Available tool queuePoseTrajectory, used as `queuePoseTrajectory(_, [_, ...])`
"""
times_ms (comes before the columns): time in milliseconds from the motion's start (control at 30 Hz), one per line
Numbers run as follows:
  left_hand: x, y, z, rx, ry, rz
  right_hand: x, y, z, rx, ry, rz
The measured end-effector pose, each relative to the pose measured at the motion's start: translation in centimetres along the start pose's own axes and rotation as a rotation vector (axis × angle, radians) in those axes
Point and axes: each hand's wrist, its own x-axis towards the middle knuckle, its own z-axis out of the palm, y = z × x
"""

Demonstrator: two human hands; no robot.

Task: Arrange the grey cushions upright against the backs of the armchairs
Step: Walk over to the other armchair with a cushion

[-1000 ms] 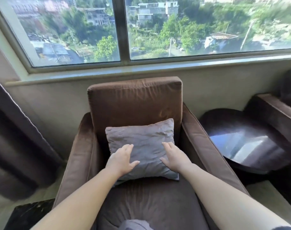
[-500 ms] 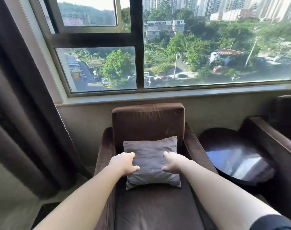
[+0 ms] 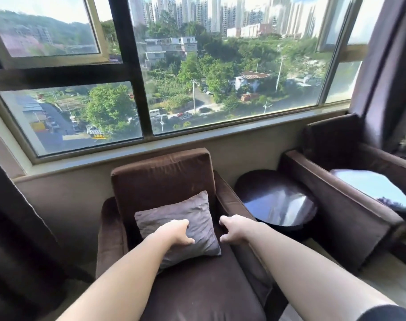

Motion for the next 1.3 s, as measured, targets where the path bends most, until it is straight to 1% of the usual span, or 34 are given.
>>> queuePoseTrajectory(167, [3.2, 13.0, 0.6, 0.031, -0.018, 0.115, -6.0, 12.6, -1.0, 0.060, 0.038, 0.153])
queuePoseTrajectory(267, [5.0, 23.1, 1.6, 0.034, -0.031, 0.180, -10.8, 21.9, -1.1, 0.103, 0.046, 0.262])
queuePoseTrajectory(400, [6.7, 37.4, 3.3, 0.143, -0.060, 0.326, -17.7, 33.1, -1.3, 0.164, 0.021, 0.409])
queuePoseTrajectory(500, [7.2, 47.0, 4.0, 0.220, -0.062, 0.452, -22.6, 39.6, -1.3, 0.214, 0.037, 0.509])
queuePoseTrajectory(600, [7.7, 54.7, 4.6, 0.274, -0.075, 0.551, -26.7, 45.3, -1.0, 0.268, 0.067, 0.628])
queuePoseTrajectory(667, [8.4, 58.9, 5.1, 0.275, -0.081, 0.606, -28.5, 48.8, -0.8, 0.293, 0.080, 0.691])
queuePoseTrajectory(767, [10.4, 64.6, 5.7, 0.290, -0.108, 0.688, -29.8, 54.2, -0.3, 0.322, 0.084, 0.736])
queuePoseTrajectory(967, [17.5, 75.2, 6.5, 0.265, -0.208, 0.722, -30.0, 64.6, -2.0, 0.346, 0.067, 0.803])
queuePoseTrajectory(1033, [21.1, 78.5, 6.2, 0.298, -0.212, 0.734, -29.2, 68.8, -3.3, 0.330, 0.067, 0.816])
queuePoseTrajectory(1100, [25.1, 81.9, 5.8, 0.284, -0.191, 0.744, -28.1, 72.9, -4.6, 0.325, 0.073, 0.825])
queuePoseTrajectory(1200, [29.6, 86.9, 4.4, 0.303, -0.216, 0.761, -26.8, 78.6, -6.5, 0.336, 0.054, 0.838])
queuePoseTrajectory(1300, [33.8, 91.7, 3.7, 0.346, -0.199, 0.764, -25.8, 84.0, -8.0, 0.369, 0.064, 0.862])
